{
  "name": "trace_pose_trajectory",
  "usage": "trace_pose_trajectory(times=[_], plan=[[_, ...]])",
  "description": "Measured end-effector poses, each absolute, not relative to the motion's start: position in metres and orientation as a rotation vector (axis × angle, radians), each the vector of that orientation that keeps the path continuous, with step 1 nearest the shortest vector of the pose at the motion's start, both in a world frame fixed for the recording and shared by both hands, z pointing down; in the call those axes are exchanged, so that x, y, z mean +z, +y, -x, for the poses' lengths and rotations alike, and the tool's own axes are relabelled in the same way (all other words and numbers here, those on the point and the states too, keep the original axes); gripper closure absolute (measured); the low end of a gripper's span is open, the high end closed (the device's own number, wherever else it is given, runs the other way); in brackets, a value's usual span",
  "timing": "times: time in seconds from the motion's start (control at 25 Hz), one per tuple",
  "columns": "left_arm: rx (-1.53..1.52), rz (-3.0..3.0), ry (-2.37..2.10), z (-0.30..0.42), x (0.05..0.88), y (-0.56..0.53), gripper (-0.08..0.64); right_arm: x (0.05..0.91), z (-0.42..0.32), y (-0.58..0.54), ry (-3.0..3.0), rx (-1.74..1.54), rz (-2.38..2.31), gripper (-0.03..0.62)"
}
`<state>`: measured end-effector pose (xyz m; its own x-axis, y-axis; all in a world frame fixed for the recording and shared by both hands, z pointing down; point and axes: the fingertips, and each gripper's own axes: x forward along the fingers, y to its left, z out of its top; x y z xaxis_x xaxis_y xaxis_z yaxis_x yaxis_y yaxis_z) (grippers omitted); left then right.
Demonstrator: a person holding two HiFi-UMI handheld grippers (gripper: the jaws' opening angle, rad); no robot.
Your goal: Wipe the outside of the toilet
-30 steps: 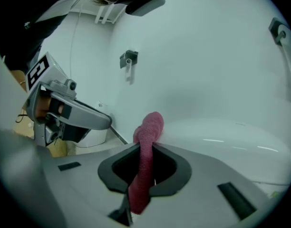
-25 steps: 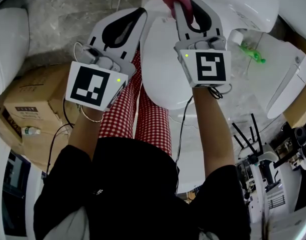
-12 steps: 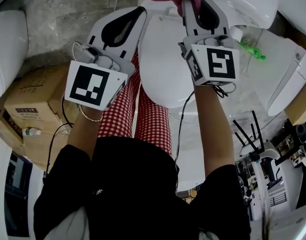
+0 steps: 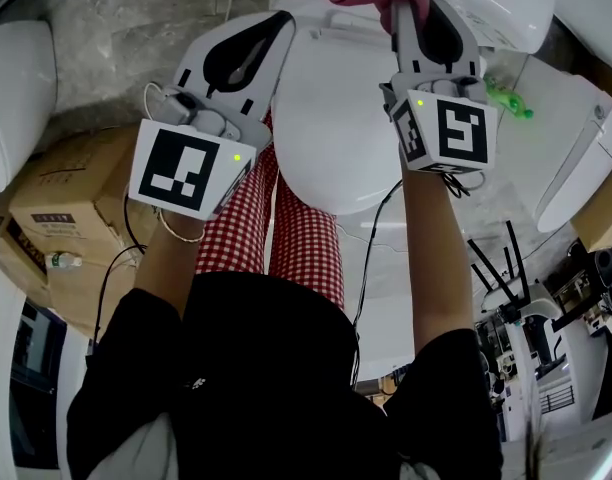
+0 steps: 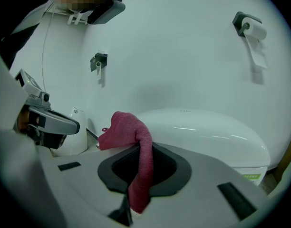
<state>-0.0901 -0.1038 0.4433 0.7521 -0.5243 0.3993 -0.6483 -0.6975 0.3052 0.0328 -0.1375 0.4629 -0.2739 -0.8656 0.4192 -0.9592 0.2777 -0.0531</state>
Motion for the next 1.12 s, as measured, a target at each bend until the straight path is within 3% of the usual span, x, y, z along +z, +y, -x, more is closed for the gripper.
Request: trace_pose_trajectory(times=[1.12], plan=[[0.413, -2.542, -0.827, 0.040, 0.447, -0.092, 0.551, 0.463, -0.152, -0.113, -2.078, 0.466, -1.892, 0.537]])
